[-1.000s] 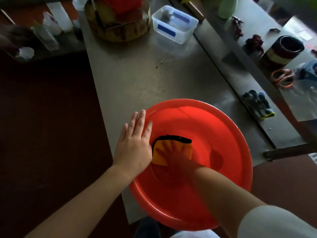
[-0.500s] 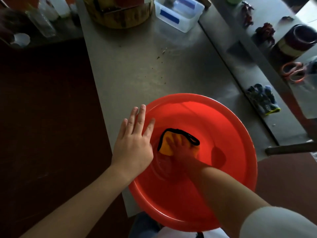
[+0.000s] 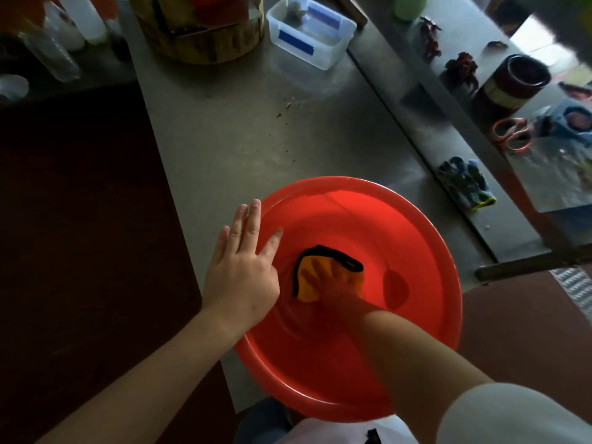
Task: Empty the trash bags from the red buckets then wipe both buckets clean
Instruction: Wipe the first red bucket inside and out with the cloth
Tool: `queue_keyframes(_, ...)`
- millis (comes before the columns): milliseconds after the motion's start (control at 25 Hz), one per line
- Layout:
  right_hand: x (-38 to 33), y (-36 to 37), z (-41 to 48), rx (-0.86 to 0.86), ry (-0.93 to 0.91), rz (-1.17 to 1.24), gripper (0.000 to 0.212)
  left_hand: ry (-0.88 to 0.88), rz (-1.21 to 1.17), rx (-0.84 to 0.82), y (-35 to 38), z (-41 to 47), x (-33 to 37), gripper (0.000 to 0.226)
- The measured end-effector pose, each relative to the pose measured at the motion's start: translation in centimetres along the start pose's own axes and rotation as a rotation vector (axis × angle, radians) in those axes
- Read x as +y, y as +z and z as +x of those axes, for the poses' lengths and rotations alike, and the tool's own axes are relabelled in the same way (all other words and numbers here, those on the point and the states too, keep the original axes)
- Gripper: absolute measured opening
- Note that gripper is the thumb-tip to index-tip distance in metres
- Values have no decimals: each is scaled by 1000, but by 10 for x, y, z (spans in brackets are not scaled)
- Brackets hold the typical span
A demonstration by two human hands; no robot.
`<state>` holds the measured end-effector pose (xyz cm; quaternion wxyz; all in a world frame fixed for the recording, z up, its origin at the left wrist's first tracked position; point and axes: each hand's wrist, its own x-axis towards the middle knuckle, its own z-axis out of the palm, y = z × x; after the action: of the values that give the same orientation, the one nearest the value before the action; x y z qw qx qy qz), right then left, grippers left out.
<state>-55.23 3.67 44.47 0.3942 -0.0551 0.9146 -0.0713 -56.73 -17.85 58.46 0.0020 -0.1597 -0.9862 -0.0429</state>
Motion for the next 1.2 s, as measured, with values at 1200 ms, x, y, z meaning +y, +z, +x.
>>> queue_keyframes(1200,-28,-24,-45,-185,25,-109,72,48,-43,15,-5,-24,10,58)
